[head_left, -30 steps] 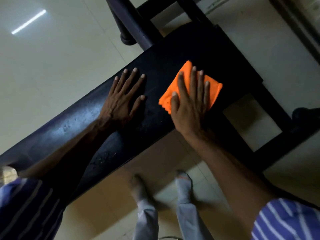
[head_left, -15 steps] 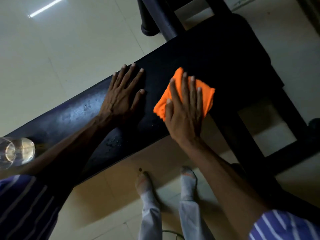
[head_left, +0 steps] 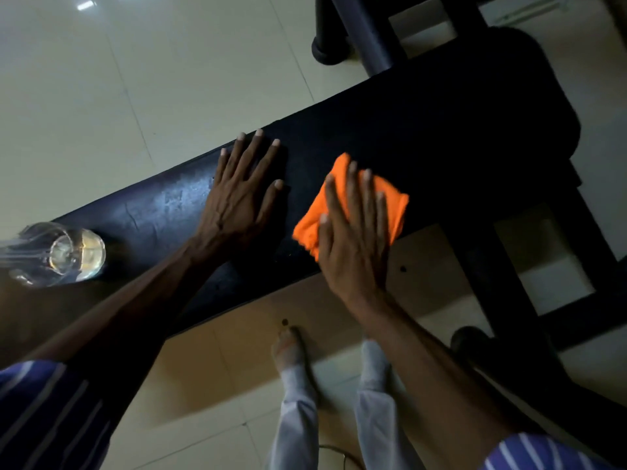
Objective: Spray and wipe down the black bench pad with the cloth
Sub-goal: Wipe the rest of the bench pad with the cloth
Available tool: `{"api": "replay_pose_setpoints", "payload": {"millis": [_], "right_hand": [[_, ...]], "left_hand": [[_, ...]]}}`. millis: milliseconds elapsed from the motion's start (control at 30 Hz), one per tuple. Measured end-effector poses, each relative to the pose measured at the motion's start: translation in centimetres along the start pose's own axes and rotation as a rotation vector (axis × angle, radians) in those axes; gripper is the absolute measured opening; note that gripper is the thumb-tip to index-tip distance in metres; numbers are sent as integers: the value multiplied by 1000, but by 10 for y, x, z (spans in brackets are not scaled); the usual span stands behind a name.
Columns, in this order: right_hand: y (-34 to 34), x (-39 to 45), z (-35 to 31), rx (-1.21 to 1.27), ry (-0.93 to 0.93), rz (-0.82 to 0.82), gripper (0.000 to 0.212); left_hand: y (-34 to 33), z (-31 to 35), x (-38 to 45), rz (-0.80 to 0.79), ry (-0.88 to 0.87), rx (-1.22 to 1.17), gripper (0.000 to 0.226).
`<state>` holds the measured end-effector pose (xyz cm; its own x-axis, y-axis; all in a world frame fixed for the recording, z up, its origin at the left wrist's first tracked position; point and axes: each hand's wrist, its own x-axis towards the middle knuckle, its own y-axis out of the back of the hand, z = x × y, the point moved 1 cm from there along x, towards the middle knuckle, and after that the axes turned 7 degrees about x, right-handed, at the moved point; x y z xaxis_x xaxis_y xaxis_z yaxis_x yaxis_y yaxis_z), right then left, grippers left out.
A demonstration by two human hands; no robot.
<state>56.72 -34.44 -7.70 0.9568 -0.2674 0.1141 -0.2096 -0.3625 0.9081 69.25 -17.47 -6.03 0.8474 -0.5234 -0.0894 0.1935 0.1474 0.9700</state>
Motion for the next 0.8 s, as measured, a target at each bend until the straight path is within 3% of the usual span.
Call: {"api": "replay_pose_setpoints", "payload": {"millis": [100,167,300,367,467,633,700,800], "right_hand": [[7,-16,18,-19,218,-124,57],[12,2,33,-54,261,-121,56],[7,42,5,-41,-161,83,56],[-9,29,-33,0,-234,129,56],[-25,-18,-77,28,1,-22,57],[-12,-10,-41,-42,334,-194,56],[-7,20,-31,-85,265,-141,55],[-16,41,-58,-81,-21,-32,57]], "left_hand": [[5,-8,-11,-11,10,2,60],[7,-16,-17,-10,11,1,61],[7,-35,-32,34,60,-11,60],[7,-44,-43,42,77,-13,60],[7,-56,-57,19,88,-3,59],[10,-70,-72,22,115,8,59],[8,-78,-78,15,114,18,60],[4,-85,-83,19,106,30,61]]}}
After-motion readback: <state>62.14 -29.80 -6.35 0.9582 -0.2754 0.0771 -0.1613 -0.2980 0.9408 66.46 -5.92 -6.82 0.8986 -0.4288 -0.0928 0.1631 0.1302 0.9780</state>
